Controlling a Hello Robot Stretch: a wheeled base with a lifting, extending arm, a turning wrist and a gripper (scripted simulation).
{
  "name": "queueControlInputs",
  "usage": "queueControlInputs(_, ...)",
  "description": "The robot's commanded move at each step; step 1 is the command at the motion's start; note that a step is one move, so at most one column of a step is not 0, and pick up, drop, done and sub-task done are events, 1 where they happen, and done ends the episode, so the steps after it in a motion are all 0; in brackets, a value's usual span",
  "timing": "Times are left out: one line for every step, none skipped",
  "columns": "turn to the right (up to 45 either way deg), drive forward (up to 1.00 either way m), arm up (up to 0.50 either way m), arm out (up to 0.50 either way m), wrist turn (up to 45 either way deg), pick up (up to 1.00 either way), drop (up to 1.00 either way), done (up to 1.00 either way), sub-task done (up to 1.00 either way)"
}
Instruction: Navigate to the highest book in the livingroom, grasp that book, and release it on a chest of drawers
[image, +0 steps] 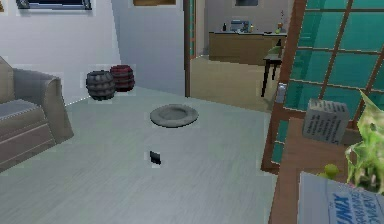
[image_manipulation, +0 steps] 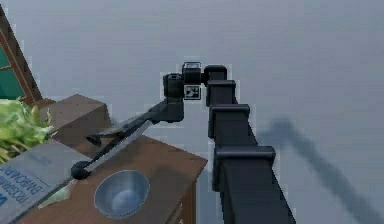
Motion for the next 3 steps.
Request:
queueControlInputs(0.0,0.00,0.00,0.00,-30.0,0.00,0.00,0.00,0.00)
queueControlInputs(0.0,0.00,0.00,-0.26,0.0,0.00,0.00,0.00,0.00)
queueControlInputs(-45.0,0.00,0.00,0.00,0.0,0.00,0.00,0.00,0.00)
